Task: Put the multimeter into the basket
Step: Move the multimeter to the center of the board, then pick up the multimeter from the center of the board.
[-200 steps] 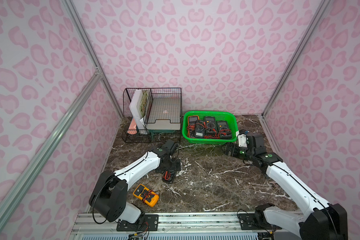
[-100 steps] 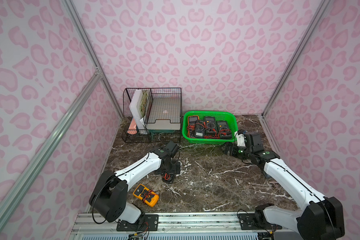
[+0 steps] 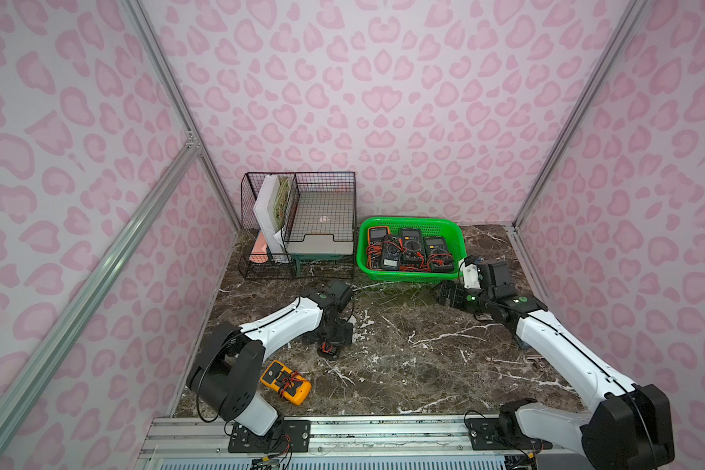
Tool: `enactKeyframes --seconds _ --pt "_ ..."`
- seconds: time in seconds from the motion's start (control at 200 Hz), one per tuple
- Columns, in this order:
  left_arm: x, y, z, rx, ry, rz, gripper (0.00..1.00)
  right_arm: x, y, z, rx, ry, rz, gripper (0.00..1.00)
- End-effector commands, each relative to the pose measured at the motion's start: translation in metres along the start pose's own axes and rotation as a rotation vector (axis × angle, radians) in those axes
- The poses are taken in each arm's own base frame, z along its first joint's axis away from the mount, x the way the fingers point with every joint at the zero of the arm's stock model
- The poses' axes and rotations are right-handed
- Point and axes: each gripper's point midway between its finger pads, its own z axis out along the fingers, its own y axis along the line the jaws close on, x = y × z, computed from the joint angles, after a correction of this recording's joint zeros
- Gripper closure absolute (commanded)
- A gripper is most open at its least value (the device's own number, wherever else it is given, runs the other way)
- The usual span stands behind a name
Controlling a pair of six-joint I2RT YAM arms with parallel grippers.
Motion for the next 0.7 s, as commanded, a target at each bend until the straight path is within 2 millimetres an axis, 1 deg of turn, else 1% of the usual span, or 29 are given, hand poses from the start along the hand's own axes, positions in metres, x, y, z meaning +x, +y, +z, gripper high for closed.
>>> enactKeyframes --seconds 0.0,0.1,0.135,0.23,0.32,0.375,0.42,0.51,0.565,0.63,0.695 --pt "-0.008 -0.005 0.006 0.002 -0.01 0.023 0.01 -0.005 0.002 -0.003 0.003 -0.011 -0.009 0.01" --pt "-0.01 -0.008 0.012 0.001 0.0 0.023 0.01 -0.007 0.002 -0.004 0.003 -0.014 -0.01 0.01" --pt "-0.01 -0.01 0.015 0.005 0.006 0.024 0.03 -0.007 0.001 -0.004 0.007 -0.016 -0.009 0.01" --pt "-0.008 -0.012 0.02 0.015 0.022 0.022 0.1 -0.008 0.001 -0.005 0.009 -0.017 -0.007 0.01" --pt "-0.003 -0.012 0.024 0.024 0.034 0.015 0.19 -0.01 0.0 -0.005 0.01 -0.023 0.0 0.01" --pt "0.0 -0.012 0.025 0.031 0.039 0.01 0.28 -0.01 0.0 -0.005 0.009 -0.023 0.001 0.01" --pt "0.001 -0.013 0.026 0.037 0.042 0.007 0.39 -0.01 0.0 -0.005 0.008 -0.022 0.0 0.01" --pt "0.003 -0.015 0.026 0.052 0.045 -0.001 0.56 -0.011 -0.001 -0.004 0.011 -0.021 0.002 0.01" --pt "0.002 -0.017 0.024 0.062 0.044 -0.004 0.67 -0.011 -0.001 -0.003 0.013 -0.02 0.003 0.01" --pt "-0.001 -0.02 0.019 0.076 0.036 -0.007 0.77 -0.012 -0.001 -0.003 0.012 -0.023 0.002 0.01" --pt "-0.004 -0.024 0.014 0.091 0.031 -0.004 0.9 -0.014 -0.001 -0.004 0.011 -0.028 0.003 0.01"
